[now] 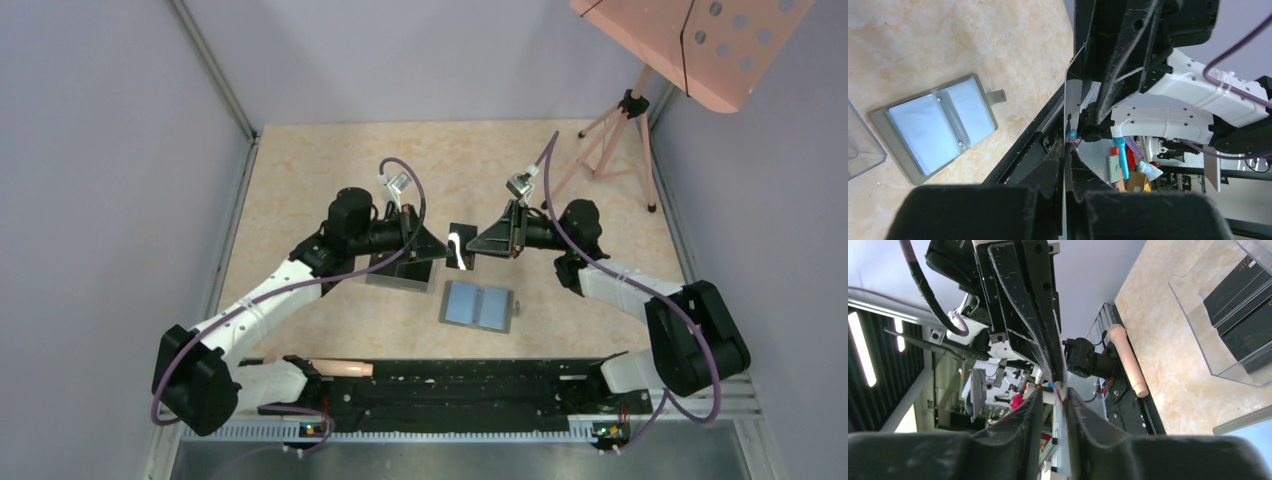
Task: Put the credit cards into the card holder
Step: Pick up the credit card from the storage box, then insert the credit card into the card holder.
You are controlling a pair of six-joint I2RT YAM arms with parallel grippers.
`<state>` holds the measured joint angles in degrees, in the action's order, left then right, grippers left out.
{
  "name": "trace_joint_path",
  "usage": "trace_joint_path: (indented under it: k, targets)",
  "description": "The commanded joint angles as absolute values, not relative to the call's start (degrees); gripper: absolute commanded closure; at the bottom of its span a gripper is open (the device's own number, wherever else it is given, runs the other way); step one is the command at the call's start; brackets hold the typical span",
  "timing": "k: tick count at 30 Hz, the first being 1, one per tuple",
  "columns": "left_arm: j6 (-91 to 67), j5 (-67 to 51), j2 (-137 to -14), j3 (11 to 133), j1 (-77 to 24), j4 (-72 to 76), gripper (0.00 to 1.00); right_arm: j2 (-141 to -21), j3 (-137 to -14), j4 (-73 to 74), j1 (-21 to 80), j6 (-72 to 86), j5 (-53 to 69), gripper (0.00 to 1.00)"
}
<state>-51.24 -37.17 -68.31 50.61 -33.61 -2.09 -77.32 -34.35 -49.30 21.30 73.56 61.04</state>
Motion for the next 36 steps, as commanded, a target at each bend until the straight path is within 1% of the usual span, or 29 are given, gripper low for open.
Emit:
trace_joint_path:
  k: [1,2,3,4,6,8,9,11,13,15,17,23,28,34,36]
  targets:
    - [-51.7,-39.7,-68.8,50.0,-33.3,2.0,1.00,-80.6,-32.6,-70.8,21.4,85.3,63.3,0.89]
    - [-51.7,-39.9,-68.9,50.0,-33.3,1.9,1.00,-81.2,-32.2,-72.7,21.3,86.4,63.4,0.99]
    - [-51.6,-39.9,-69.0,49.9,-33.4,1.8,0.98,-81.6,-31.9,-73.8,21.4,87.0,63.6,1.00]
    - [-51.4,-39.7,-68.9,49.8,-33.3,1.4,0.93,-81.6,-31.7,-73.9,21.4,86.9,63.7,1.00]
    - [-50.8,-38.5,-68.8,49.7,-33.4,0.3,0.77,-81.3,-31.4,-71.8,21.3,85.2,63.8,1.00]
    - [-49.9,-36.9,-68.8,49.6,-33.3,-2.6,0.64,-79.9,-31.3,-65.9,21.3,81.3,63.6,1.00]
    - [-49.4,-35.9,-68.7,49.4,-33.4,-4.0,0.60,-78.9,-31.5,-61.3,21.3,78.0,63.2,1.00]
    - [-48.8,-33.9,-68.9,48.6,-33.4,-6.3,0.57,-76.2,-32.4,-46.5,21.3,68.9,61.4,1.00]
    - [-48.3,-31.6,-69.5,47.6,-33.5,-9.2,0.56,-73.3,-34.5,-28.6,21.3,57.6,57.8,1.00]
    - [-47.9,-29.0,-70.3,46.1,-34.3,-11.4,0.56,-71.3,-36.4,-13.9,21.3,49.0,53.4,1.00]
    - [-47.7,-25.9,-71.4,44.8,-35.6,-13.6,0.56,-70.0,-36.5,-6.9,21.1,45.0,50.6,1.00]
    - [-46.2,-16.5,-76.8,45.2,-43.4,-17.9,0.57,-68.4,-31.4,-1.1,19.9,41.7,47.5,1.00]
    - [-45.0,-7.9,-82.9,47.2,-46.9,-20.9,0.58,-67.3,-27.8,-0.2,19.8,38.8,42.0,1.00]
    - [-44.7,-7.0,-87.7,47.0,-47.2,-18.1,0.58,-69.8,-25.7,-0.4,19.8,37.0,37.3,1.00]
    - [-45.0,-8.0,-88.9,46.7,-47.3,-16.5,0.62,-71.3,-25.4,-0.9,19.4,36.9,36.0,1.00]
